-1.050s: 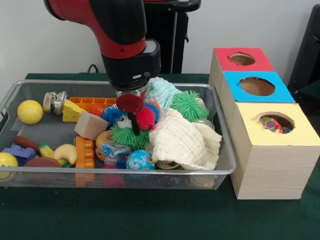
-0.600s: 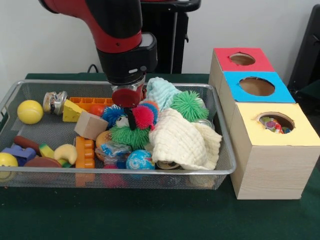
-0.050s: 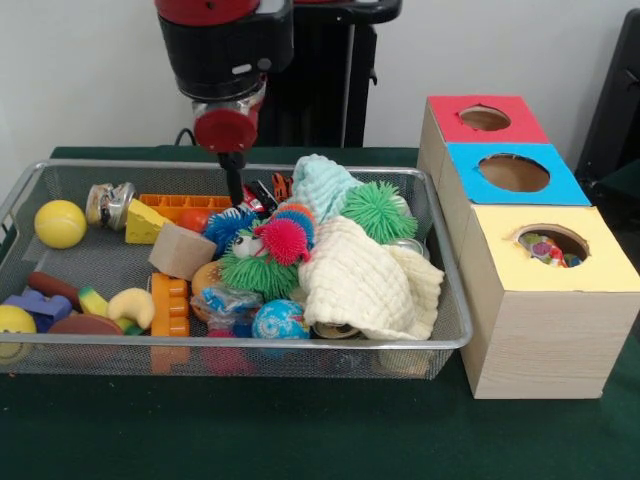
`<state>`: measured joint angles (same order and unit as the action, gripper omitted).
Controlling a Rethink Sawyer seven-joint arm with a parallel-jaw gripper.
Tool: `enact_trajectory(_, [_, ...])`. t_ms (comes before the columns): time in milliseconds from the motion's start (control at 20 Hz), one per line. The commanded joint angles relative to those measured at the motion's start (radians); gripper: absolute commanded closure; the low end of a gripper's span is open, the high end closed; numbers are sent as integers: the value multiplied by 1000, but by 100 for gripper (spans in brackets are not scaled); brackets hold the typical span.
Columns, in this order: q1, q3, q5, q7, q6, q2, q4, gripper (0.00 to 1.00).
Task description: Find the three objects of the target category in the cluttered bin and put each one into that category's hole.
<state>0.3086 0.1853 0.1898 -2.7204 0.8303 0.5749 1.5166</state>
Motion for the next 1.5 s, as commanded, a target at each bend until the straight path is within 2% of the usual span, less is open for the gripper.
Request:
enact_trajectory(50, [99,-43,-101,119,31,-78,-103,0])
enact_trajectory(250, [168,-89,-148,198,-42,-152,-143,0])
enact_trajectory(500, [264,-175,-175,273,-37,-242,-200,0])
enact_trajectory(850, [261,-184,-245,209,-74,-247,-207,0])
enact_trajectory(1500, [243,-191,-300,136,-85,-291,-263,0])
